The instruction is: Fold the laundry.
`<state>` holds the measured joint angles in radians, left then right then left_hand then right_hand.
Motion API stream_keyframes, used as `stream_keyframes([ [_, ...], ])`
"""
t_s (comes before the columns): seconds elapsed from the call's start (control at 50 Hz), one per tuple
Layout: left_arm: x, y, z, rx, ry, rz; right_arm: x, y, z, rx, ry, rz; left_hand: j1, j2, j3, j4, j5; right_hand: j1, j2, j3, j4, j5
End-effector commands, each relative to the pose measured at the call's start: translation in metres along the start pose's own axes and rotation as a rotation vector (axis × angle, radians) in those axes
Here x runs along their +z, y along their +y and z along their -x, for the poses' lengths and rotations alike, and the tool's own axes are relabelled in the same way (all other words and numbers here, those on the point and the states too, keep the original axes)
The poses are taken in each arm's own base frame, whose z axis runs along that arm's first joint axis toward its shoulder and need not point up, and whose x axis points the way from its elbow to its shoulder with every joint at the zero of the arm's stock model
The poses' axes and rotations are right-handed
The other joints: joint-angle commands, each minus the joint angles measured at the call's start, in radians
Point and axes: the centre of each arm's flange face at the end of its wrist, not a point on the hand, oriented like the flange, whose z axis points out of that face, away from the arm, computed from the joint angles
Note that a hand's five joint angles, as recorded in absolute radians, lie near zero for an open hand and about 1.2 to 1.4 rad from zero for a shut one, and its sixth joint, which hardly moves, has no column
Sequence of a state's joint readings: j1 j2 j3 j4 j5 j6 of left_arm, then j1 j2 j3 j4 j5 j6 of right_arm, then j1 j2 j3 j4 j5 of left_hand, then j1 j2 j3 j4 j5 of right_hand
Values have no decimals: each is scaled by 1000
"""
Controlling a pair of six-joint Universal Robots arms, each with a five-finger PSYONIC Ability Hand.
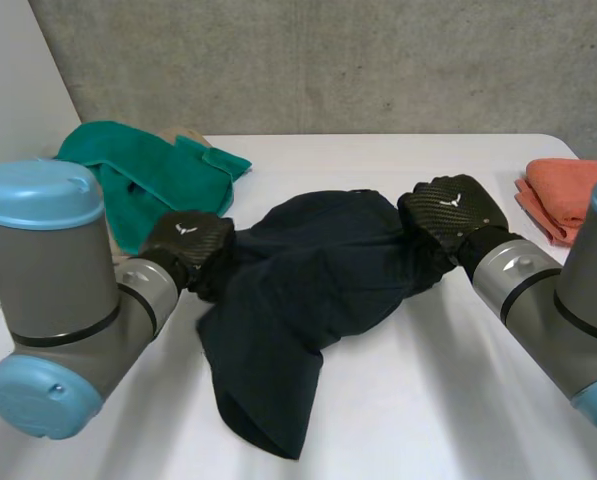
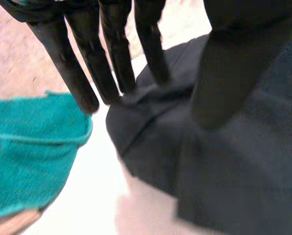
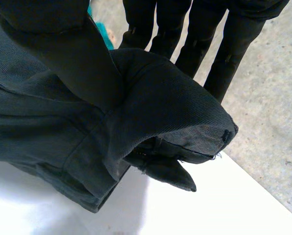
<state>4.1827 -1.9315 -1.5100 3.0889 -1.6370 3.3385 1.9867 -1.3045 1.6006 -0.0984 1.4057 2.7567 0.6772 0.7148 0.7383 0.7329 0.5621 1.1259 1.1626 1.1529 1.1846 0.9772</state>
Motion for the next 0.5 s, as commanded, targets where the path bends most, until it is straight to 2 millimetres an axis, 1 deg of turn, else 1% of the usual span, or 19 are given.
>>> stream_keyframes([
  [0.02,-1,-1,6,-12,-46,9,5,10,4,-51,-12,30,-276,-313,-337,-331,-335,270,234,243,212,245],
  [0.06,-7,-4,7,-19,-46,3,6,12,5,-50,-14,35,-331,-369,-392,-387,-391,270,234,243,212,245],
  [0.08,-16,-11,8,-32,-47,-11,6,13,5,-49,-15,37,-427,-465,-489,-483,-487,270,234,243,212,245],
  [0.14,-28,-13,11,-69,-50,-4,6,13,4,-49,-15,40,-420,-457,-481,-475,-479,270,234,243,212,245],
  [0.16,-34,-11,11,-96,-47,3,6,14,4,-48,-14,42,-420,-457,-481,-475,-479,270,234,243,212,245],
  [0.26,-39,3,8,-188,-37,55,4,16,5,-46,-19,50,-411,-448,-472,-467,-470,270,234,243,212,245],
  [0.28,-39,8,8,-211,-36,71,3,16,5,-46,-19,51,-405,-443,-466,-461,-464,270,234,243,212,245],
  [0.32,-38,11,7,-227,-34,80,3,16,5,-46,-19,51,-396,-434,-457,-452,-456,270,234,243,212,245],
  [0.4,-21,34,3,-270,9,166,0,17,6,-45,-25,64,-367,-404,-428,-423,-426,270,234,243,212,245],
  [0.42,-14,42,-1,-294,40,194,-1,17,6,-44,-26,66,-361,-399,-422,-417,-420,270,234,243,212,245],
  [0.5,4,51,-6,-336,83,225,-5,17,7,-45,-37,81,-361,-399,-422,-417,-420,270,234,243,212,245],
])
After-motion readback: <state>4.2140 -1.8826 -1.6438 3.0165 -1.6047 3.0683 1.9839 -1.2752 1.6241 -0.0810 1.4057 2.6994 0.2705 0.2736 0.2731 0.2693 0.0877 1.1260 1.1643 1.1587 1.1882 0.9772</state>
